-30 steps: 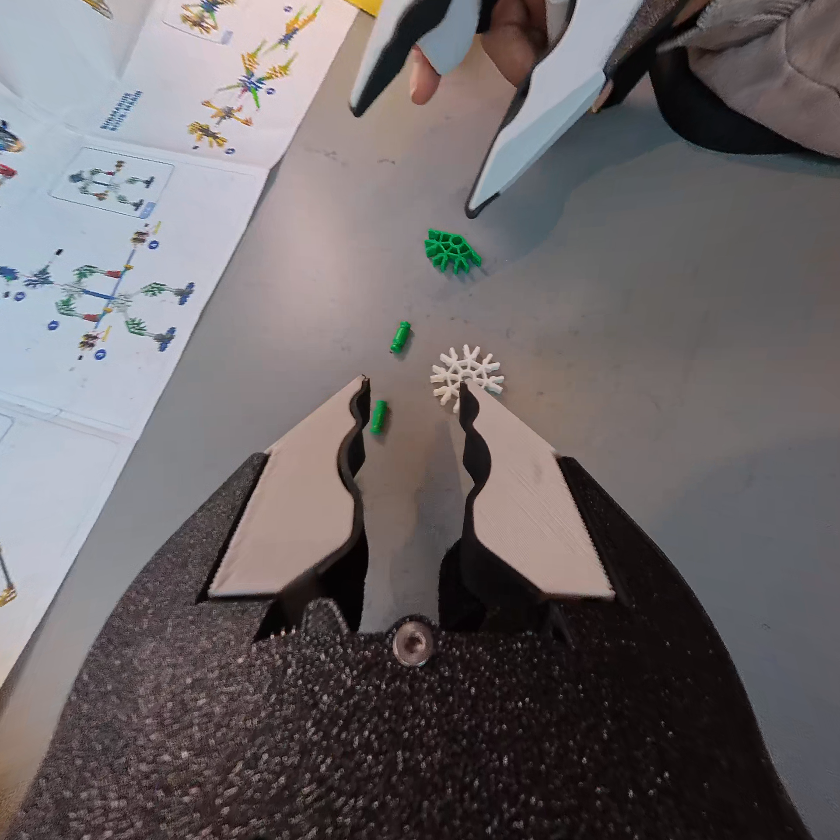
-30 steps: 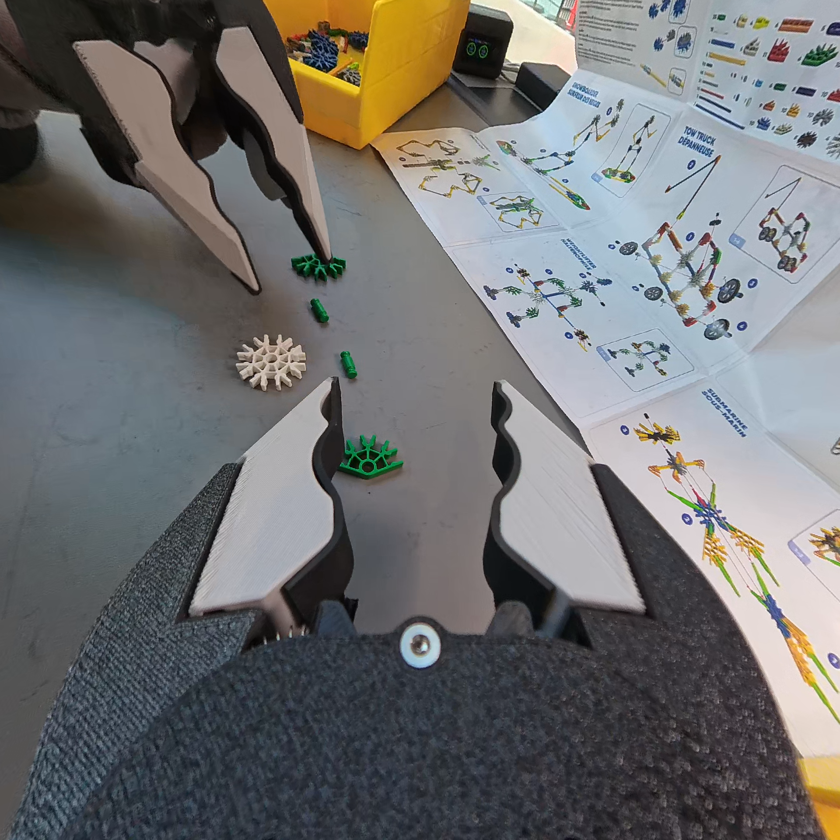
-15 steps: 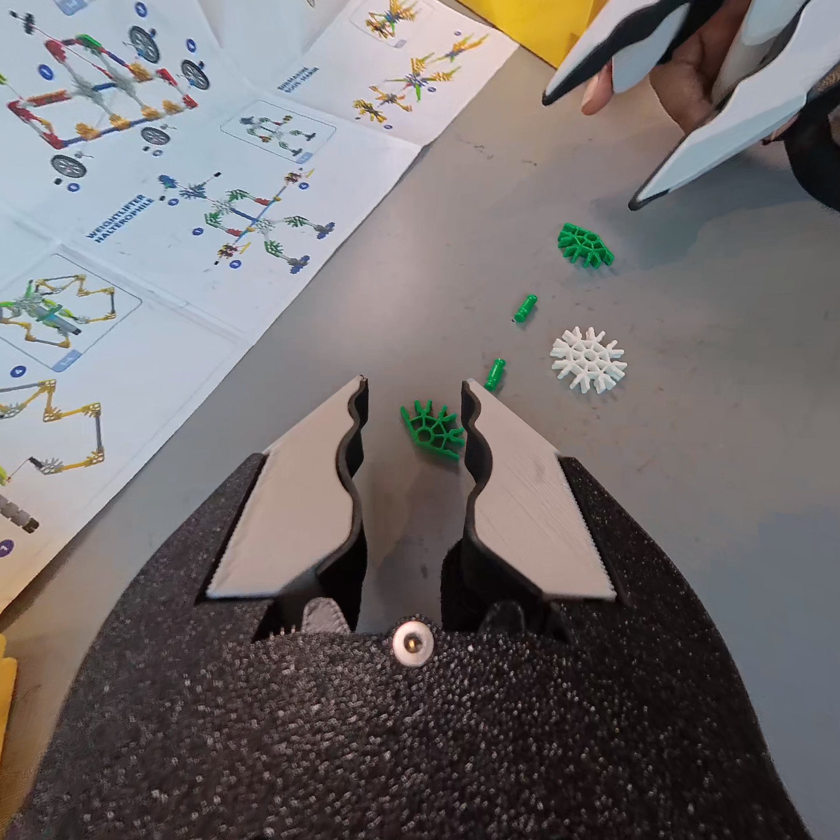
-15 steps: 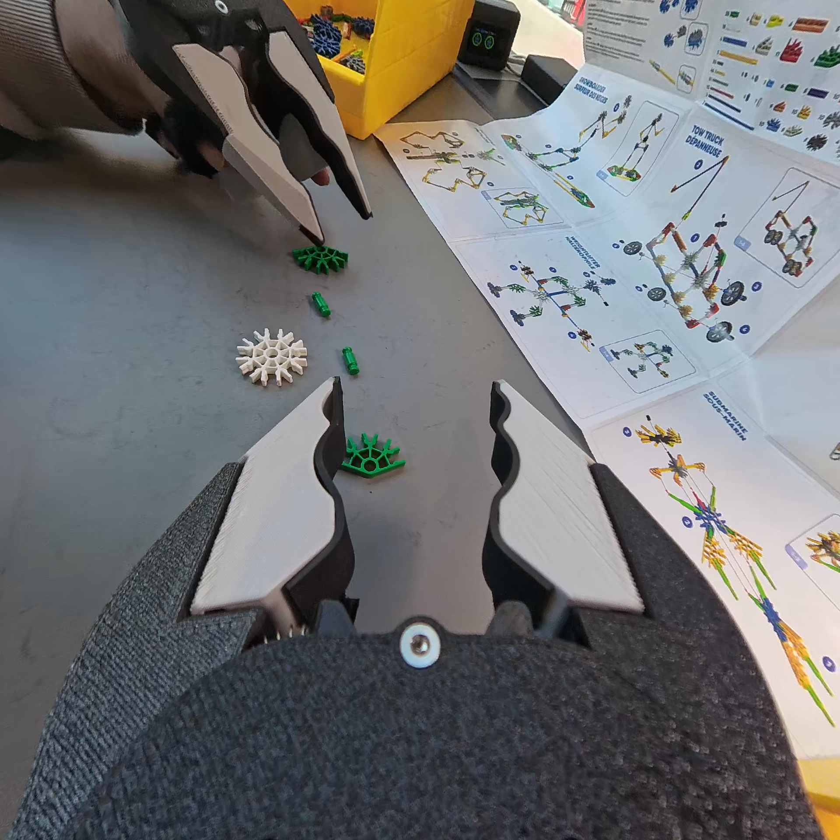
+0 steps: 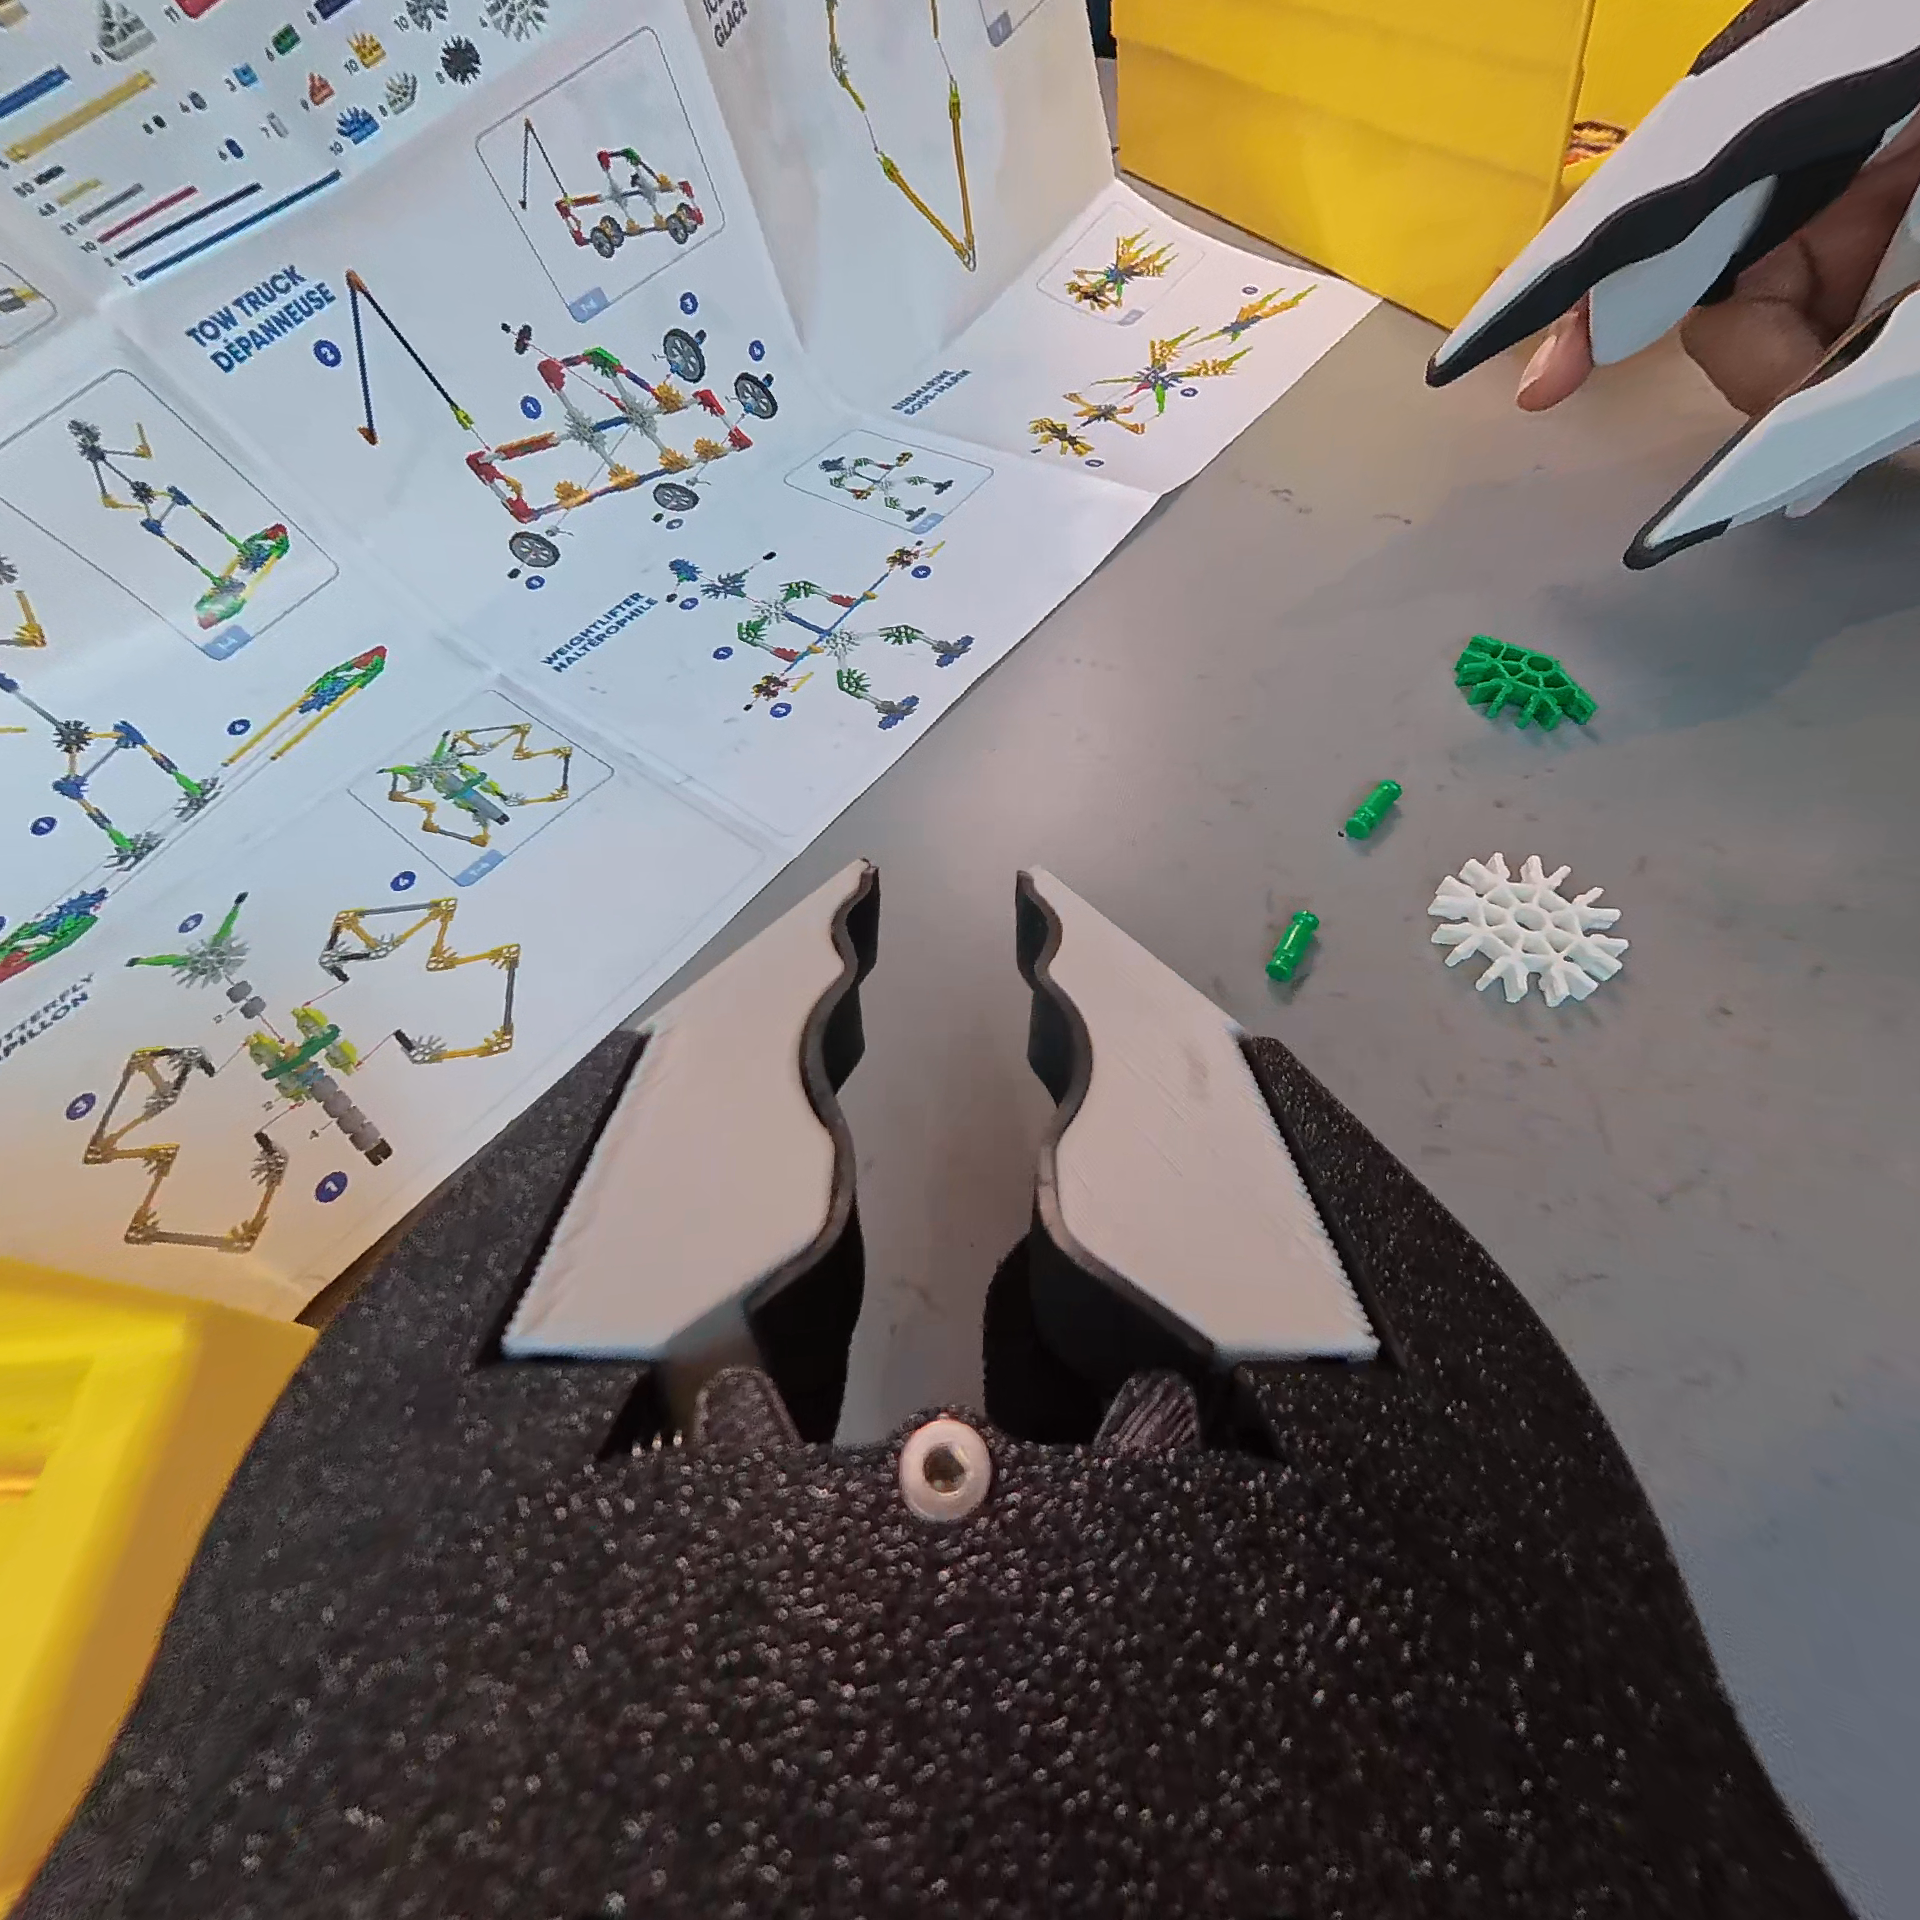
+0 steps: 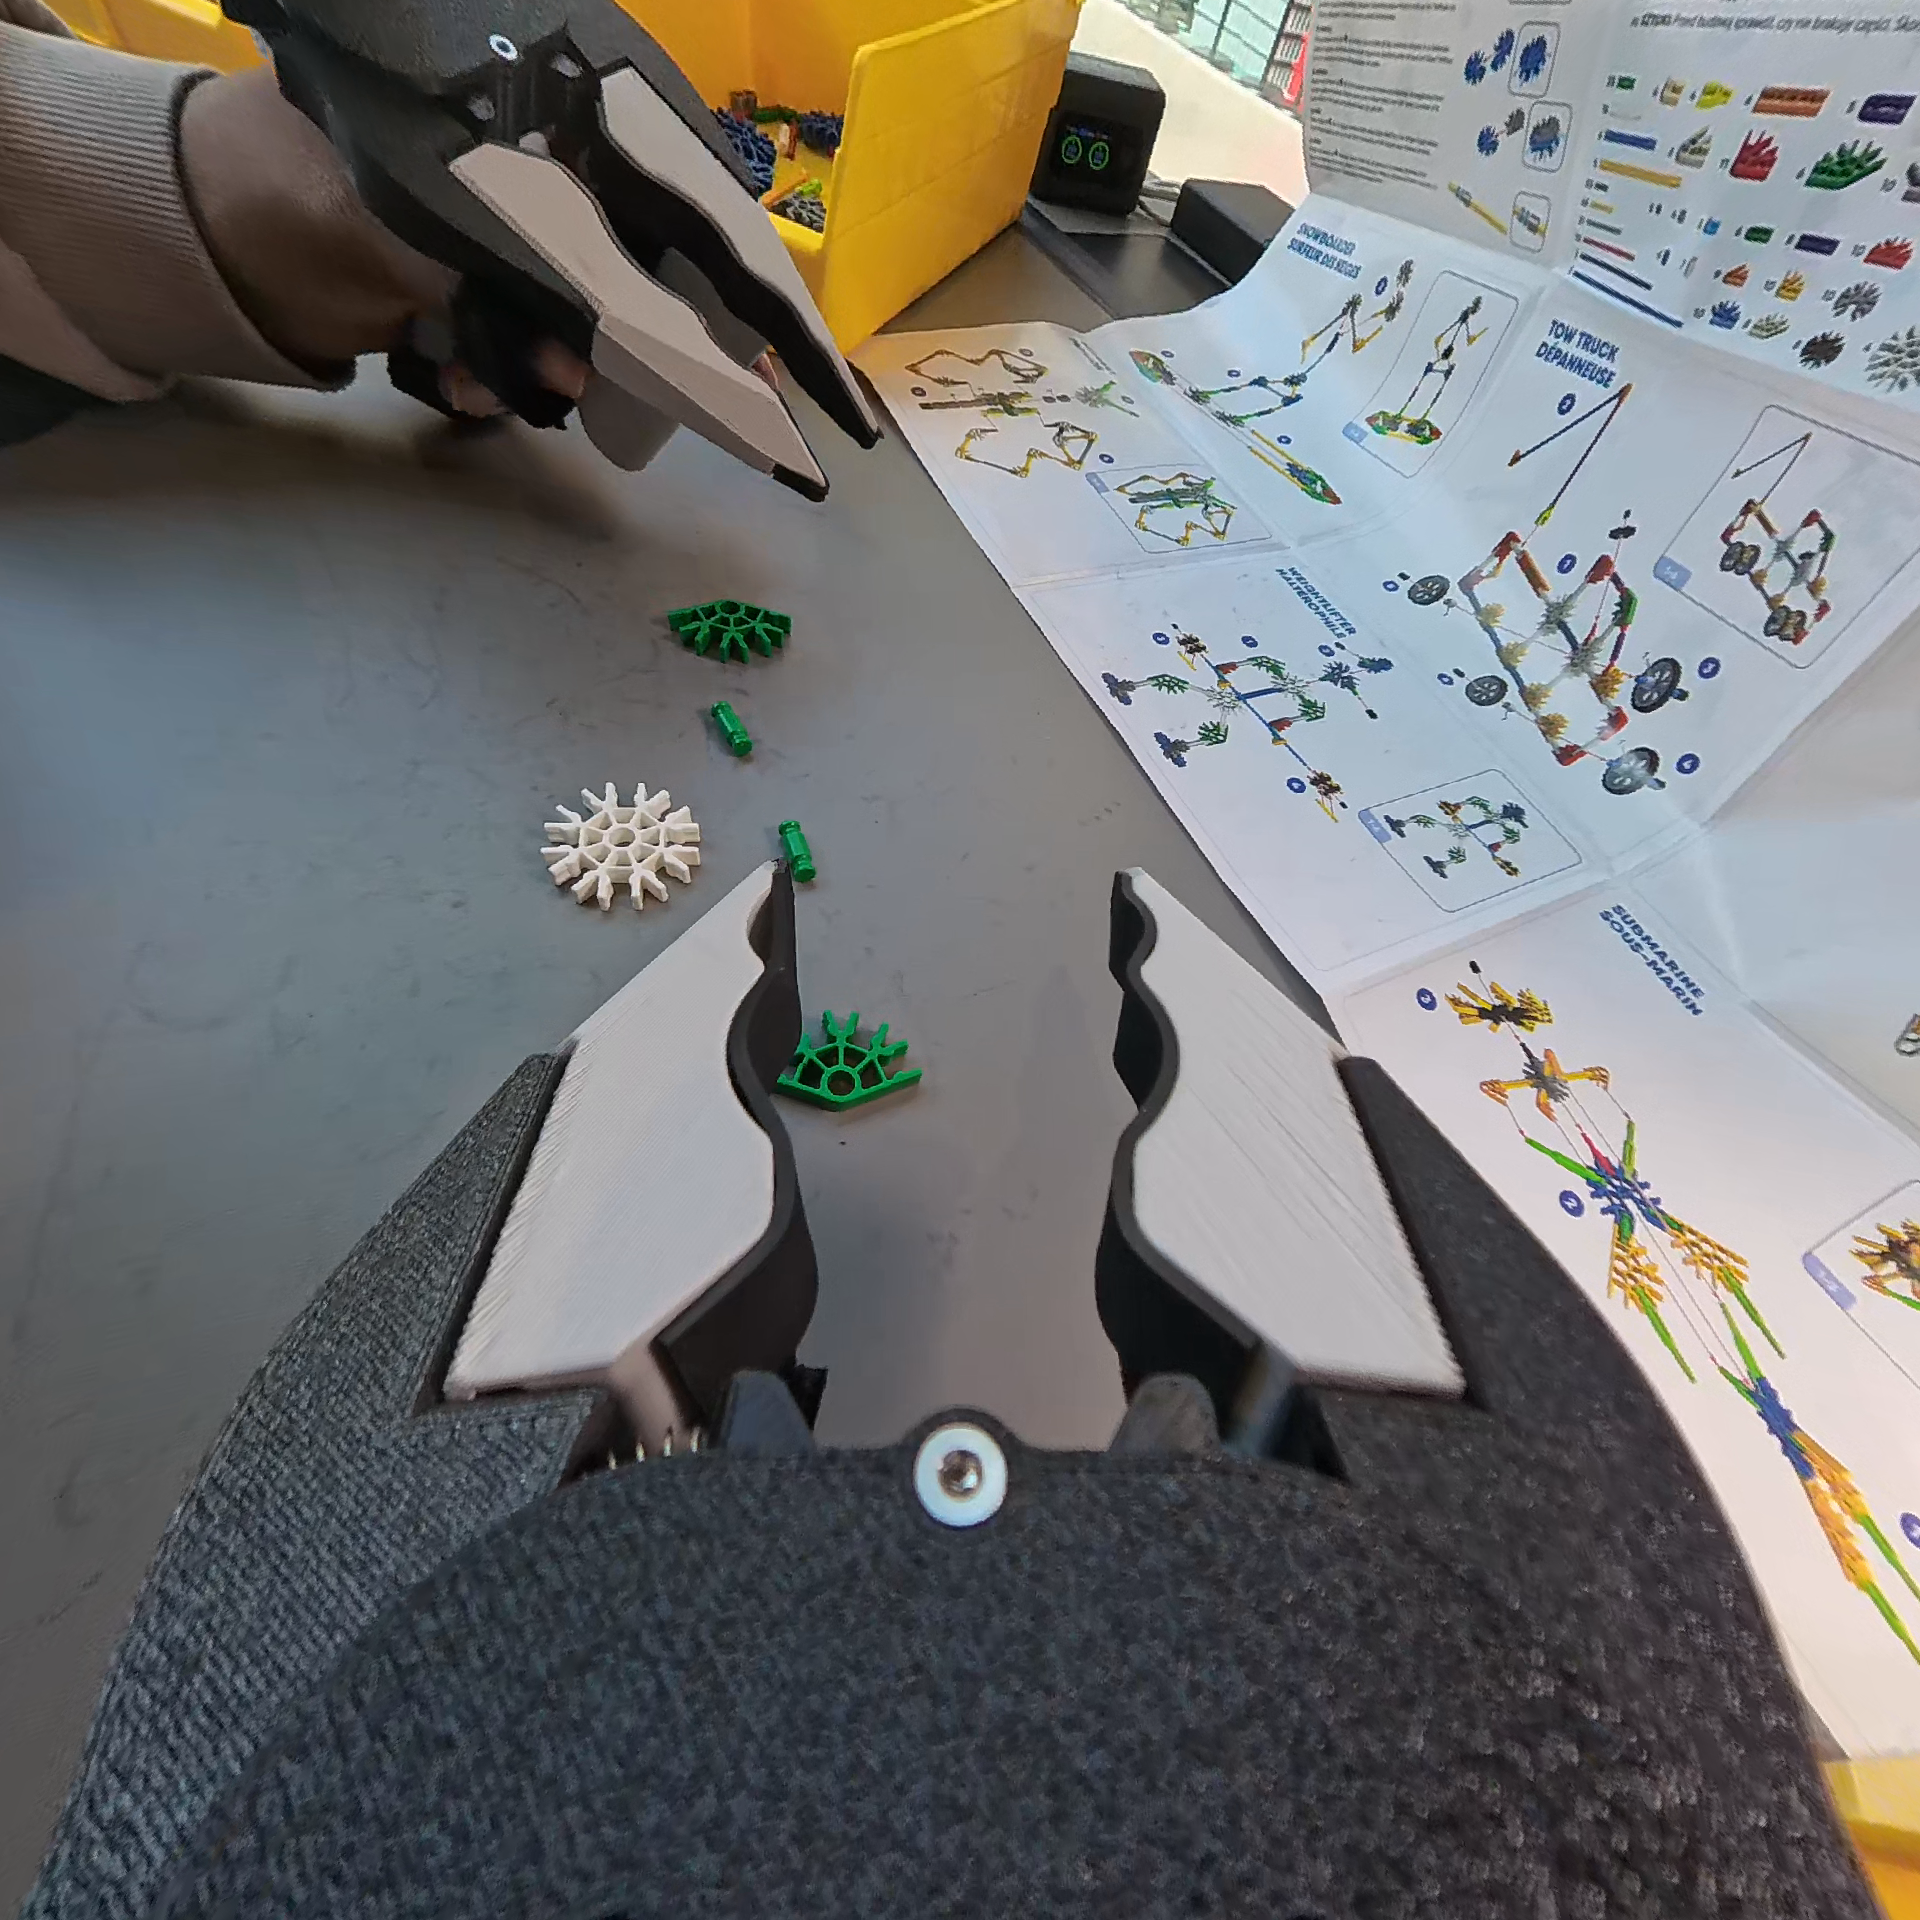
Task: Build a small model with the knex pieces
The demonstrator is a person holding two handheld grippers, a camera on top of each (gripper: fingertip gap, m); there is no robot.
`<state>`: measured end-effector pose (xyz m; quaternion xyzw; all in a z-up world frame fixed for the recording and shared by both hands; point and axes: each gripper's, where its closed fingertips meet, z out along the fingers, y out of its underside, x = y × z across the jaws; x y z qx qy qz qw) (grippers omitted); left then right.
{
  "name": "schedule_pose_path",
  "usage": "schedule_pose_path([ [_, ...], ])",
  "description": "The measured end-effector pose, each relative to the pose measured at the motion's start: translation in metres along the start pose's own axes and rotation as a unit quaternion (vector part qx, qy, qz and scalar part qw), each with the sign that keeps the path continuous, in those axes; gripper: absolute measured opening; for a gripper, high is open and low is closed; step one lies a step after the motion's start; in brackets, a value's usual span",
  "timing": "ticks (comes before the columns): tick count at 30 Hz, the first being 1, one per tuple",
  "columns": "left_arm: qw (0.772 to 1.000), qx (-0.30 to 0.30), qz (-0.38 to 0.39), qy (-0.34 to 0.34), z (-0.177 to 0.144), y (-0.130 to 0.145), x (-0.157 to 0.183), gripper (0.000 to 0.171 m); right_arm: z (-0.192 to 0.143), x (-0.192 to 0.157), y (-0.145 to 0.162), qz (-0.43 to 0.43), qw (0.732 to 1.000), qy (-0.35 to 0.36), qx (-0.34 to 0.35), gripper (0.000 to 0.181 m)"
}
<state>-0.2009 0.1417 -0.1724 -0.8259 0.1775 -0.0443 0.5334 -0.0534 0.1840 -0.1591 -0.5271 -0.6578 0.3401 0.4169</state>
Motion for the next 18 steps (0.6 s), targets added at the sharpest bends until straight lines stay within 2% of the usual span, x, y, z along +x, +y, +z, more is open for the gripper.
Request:
schedule_pose_path([
  [7, 0.998, -0.005, 0.065, -0.02, 0.001, 0.0, 0.001, 0.019, 0.001, -0.001, 0.0, -0.007, 1.0, 0.0, 0.0, 0.058],
  [18, 0.998, 0.054, -0.001, -0.031, -0.011, -0.017, -0.011, 0.021, -0.002, 0.006, -0.005, -0.005, 1.0, 0.019, 0.017, 0.057],
])
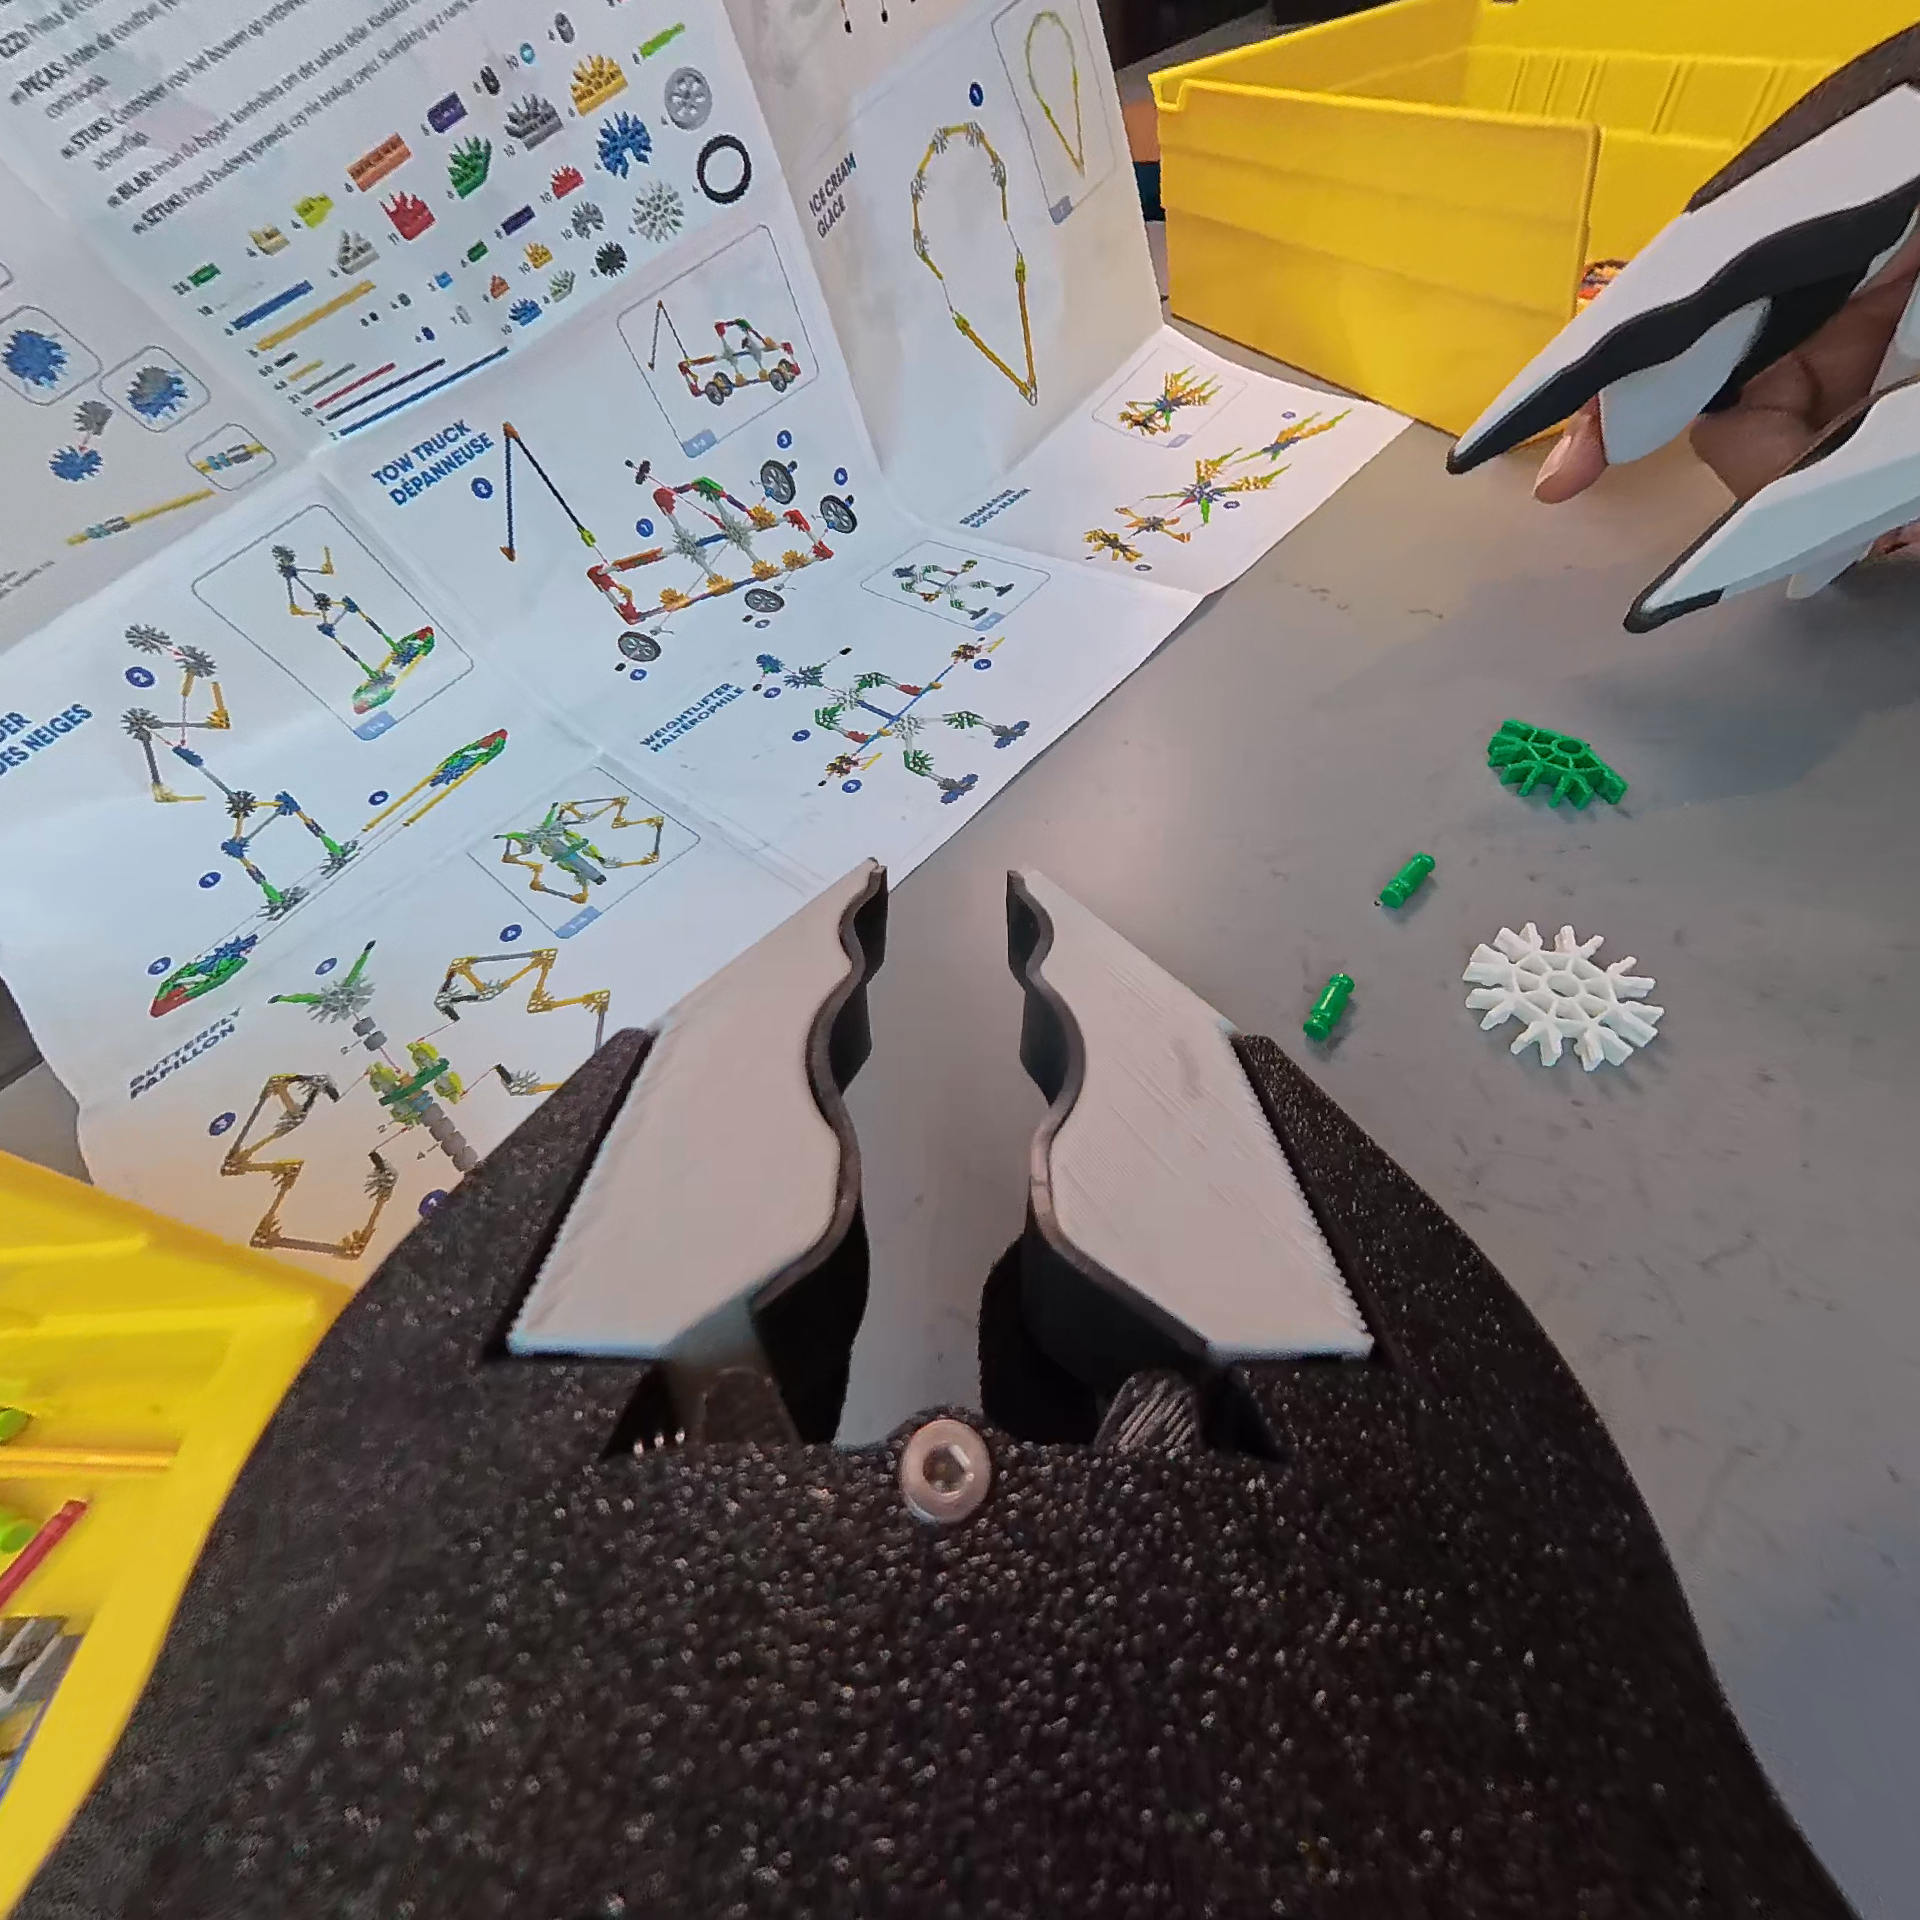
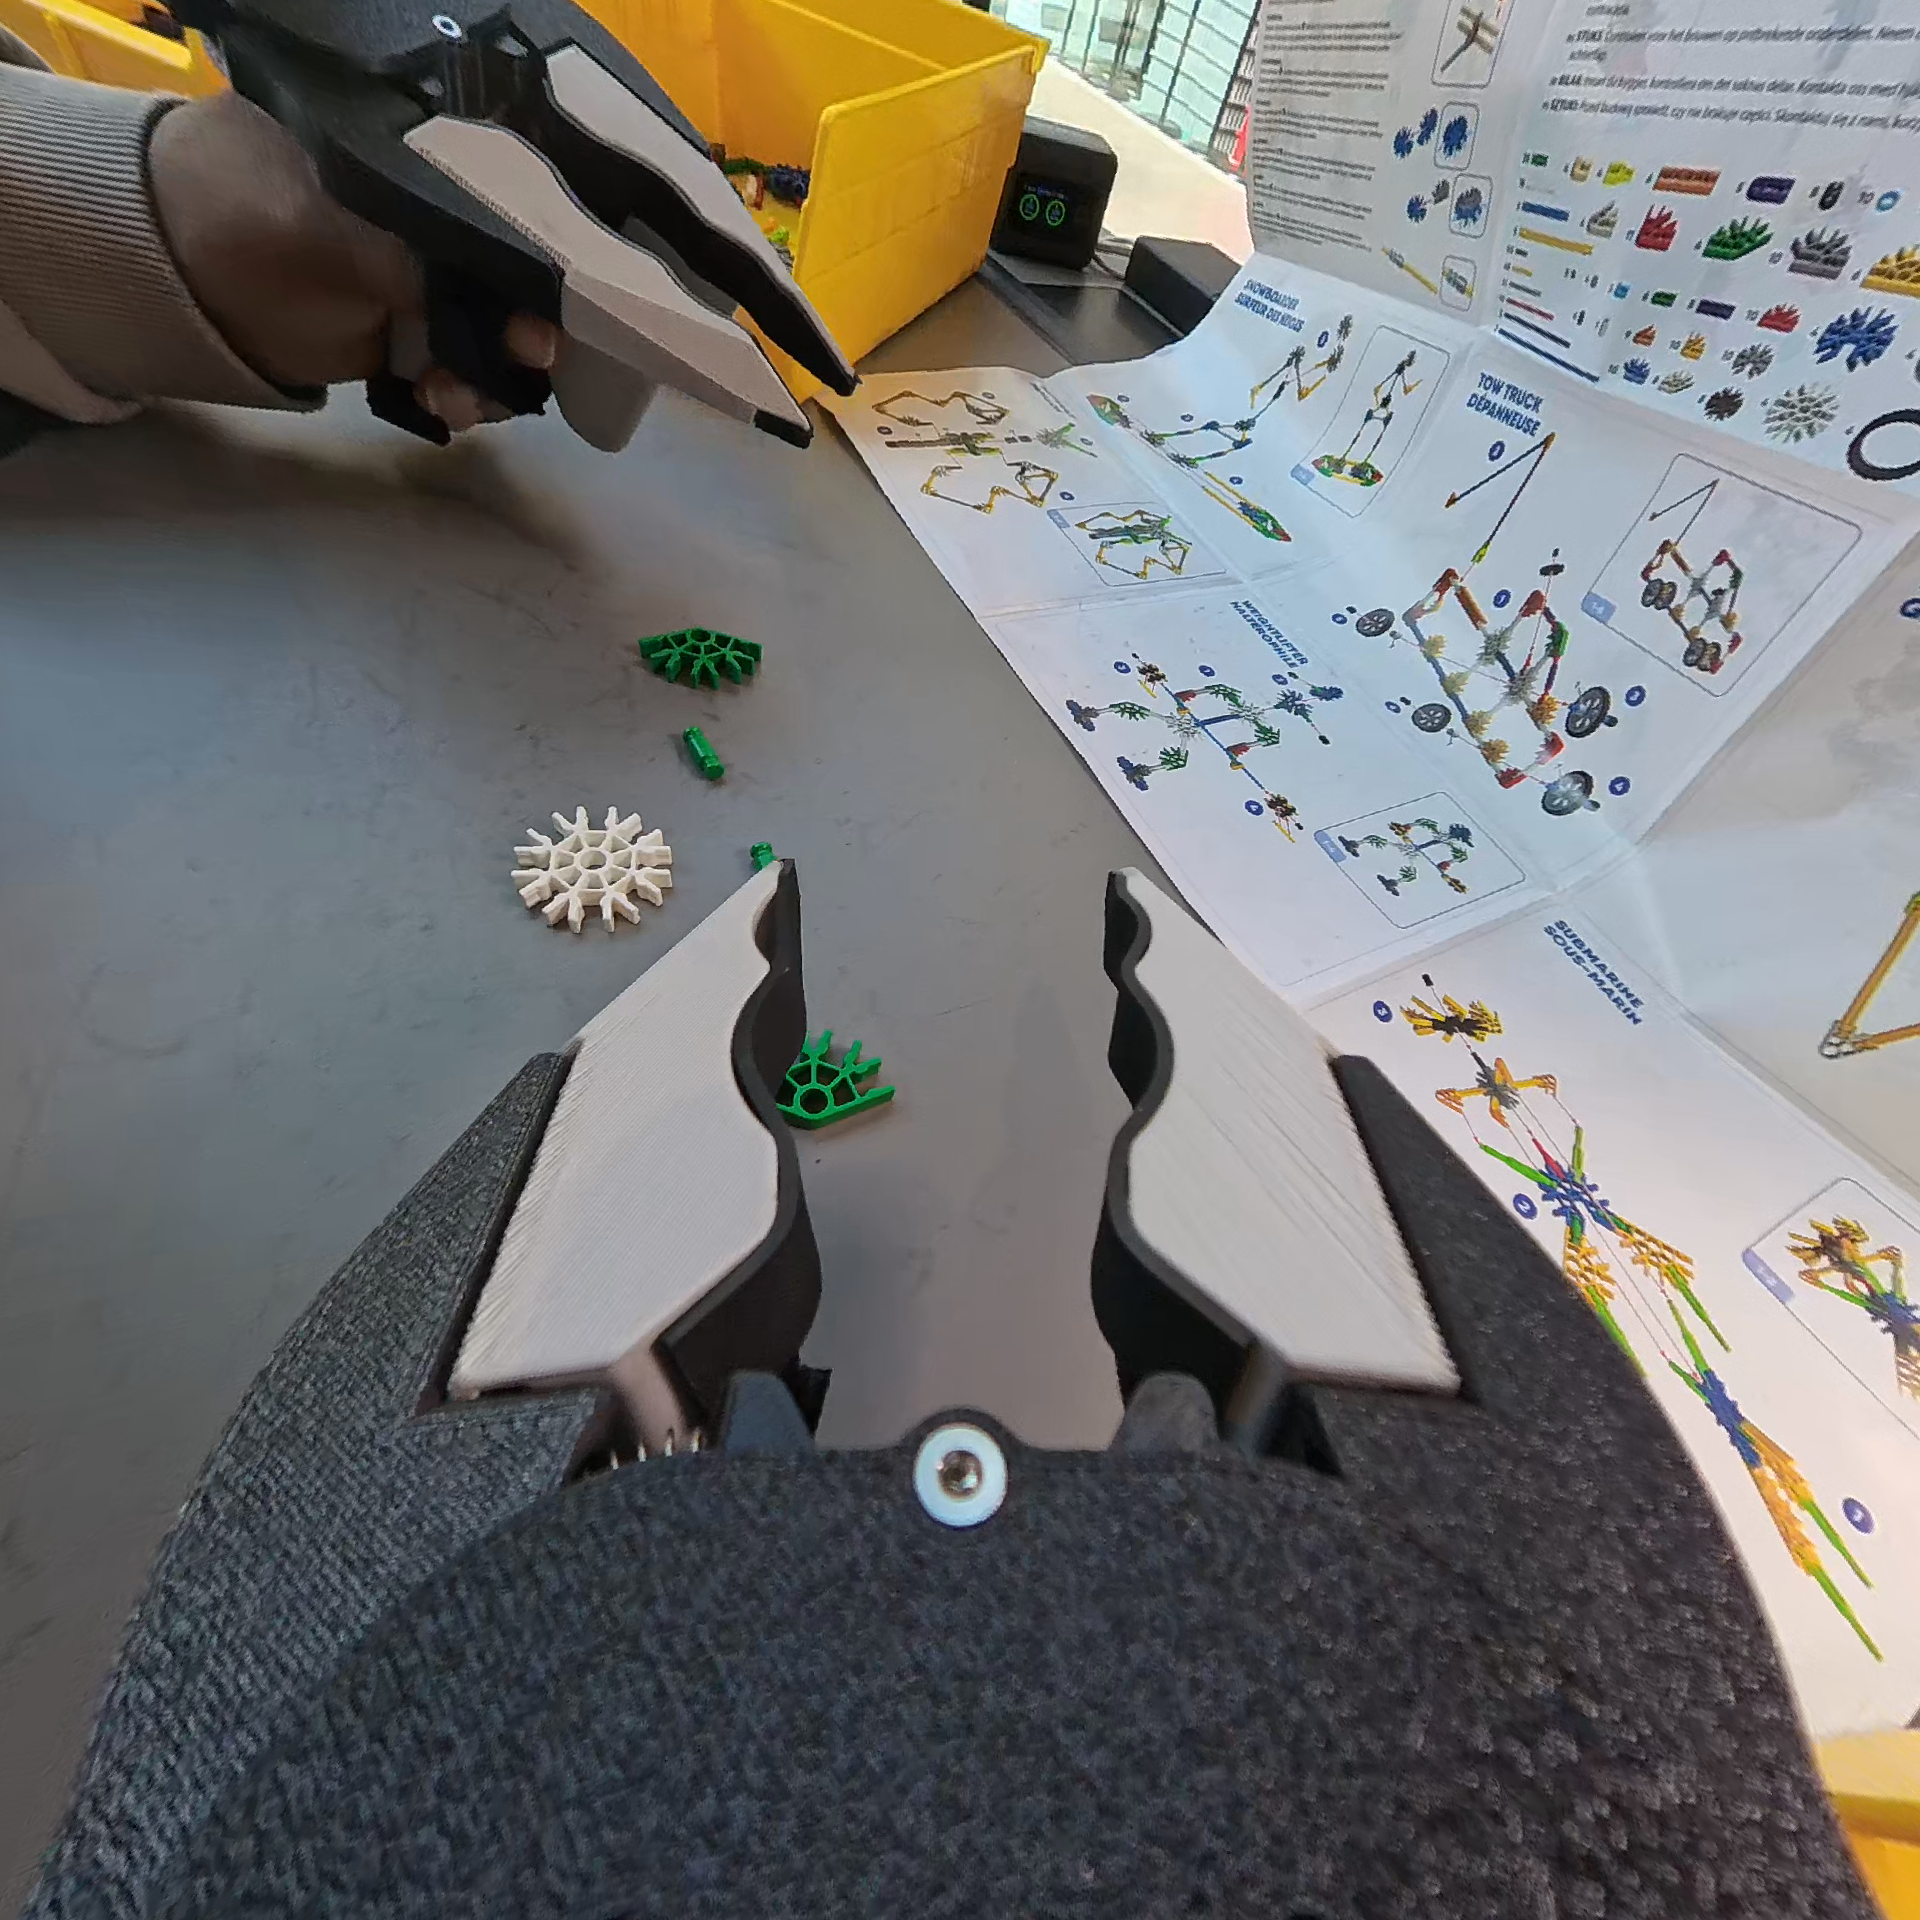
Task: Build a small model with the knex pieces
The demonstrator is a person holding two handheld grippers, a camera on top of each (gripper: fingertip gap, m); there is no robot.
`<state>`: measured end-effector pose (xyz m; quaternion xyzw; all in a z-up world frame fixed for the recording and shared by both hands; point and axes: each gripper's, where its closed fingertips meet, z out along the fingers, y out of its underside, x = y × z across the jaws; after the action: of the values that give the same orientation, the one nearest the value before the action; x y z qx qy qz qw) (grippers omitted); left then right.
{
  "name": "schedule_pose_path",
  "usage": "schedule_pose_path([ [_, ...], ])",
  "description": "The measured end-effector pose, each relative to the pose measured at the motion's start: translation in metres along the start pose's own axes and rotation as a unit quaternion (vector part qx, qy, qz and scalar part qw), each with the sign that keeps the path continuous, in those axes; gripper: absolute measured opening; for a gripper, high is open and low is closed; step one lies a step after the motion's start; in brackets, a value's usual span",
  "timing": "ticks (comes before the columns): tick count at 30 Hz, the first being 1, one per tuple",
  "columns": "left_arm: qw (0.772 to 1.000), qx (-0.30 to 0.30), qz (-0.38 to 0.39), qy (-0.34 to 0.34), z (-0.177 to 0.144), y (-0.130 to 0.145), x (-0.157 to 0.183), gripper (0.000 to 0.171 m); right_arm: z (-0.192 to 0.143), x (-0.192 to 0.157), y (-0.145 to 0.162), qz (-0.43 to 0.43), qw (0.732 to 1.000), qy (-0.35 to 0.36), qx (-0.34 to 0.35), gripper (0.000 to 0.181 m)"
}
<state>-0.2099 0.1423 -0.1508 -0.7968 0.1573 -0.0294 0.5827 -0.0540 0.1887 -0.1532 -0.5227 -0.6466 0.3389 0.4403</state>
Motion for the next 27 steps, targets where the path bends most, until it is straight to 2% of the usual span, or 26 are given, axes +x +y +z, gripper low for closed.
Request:
schedule_pose_path([
  [8, 0.999, 0.021, -0.044, 0.006, -0.003, -0.004, -0.006, 0.025, -0.001, 0.0, -0.004, -0.006, 1.0, 0.004, 0.012, 0.055],
  [24, 0.998, 0.022, -0.044, 0.035, -0.001, -0.005, 0.008, 0.025, -0.001, 0.0, -0.004, -0.009, 1.0, 0.008, 0.013, 0.054],
  [27, 0.998, 0.025, -0.031, 0.039, -0.002, -0.009, 0.011, 0.029, -0.001, -0.001, -0.005, -0.008, 1.0, 0.008, 0.015, 0.053],
])
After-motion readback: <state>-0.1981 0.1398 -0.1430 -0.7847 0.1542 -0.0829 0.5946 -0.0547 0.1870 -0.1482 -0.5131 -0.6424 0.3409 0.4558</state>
